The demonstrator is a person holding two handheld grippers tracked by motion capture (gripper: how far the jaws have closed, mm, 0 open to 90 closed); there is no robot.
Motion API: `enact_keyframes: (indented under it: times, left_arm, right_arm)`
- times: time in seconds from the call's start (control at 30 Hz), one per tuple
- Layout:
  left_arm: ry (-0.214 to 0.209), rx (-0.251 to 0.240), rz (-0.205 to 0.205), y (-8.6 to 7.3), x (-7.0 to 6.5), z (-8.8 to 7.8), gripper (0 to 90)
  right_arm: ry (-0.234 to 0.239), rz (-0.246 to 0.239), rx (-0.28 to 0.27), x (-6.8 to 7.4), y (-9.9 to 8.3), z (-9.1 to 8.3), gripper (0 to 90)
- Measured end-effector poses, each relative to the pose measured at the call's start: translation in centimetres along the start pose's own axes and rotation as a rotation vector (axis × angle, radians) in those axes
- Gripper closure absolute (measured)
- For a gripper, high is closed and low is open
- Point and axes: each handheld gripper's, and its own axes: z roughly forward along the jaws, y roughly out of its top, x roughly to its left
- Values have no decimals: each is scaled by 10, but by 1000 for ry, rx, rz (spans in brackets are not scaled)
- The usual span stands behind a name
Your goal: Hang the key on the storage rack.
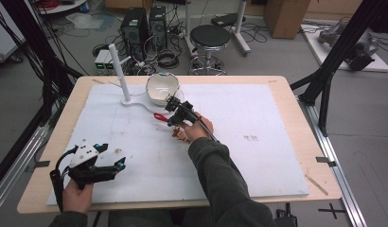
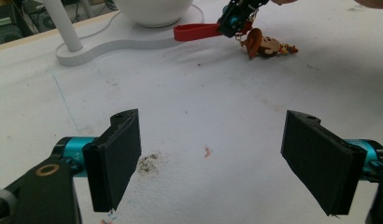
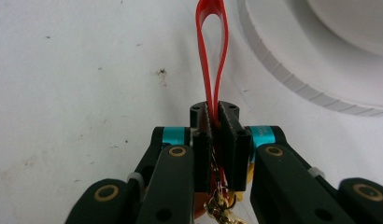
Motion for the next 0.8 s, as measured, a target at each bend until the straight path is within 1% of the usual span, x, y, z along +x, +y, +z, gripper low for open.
enact_keyframes:
  times: [0.1,0.2,0.3,0.43,0.53,0.73,0.8]
  left_arm:
    - [0,0,0,0,0,0,205]
    - [1,-2,-2,0,0,0,205]
    - [-1,-2,-1,0,0,0,205]
    - [1,-3,-1,0,0,0,205]
    - [0,-3,0,0,0,0,205]
    - [2,-3,-1,0,0,0,205]
    - [1,-2,0,0,0,0,206]
  right_arm:
    - [3,-3,-24,0,0,-5,845]
    - [9,6,-47,0,1,-10,845]
    - [11,2,-80,-1,1,-15,846]
    - [17,21,-112,-1,1,-22,846]
    - [6,3,-130,-1,2,-25,846]
    - [9,4,-146,0,3,-30,847]
    - [5,-11,-157,-1,3,-32,847]
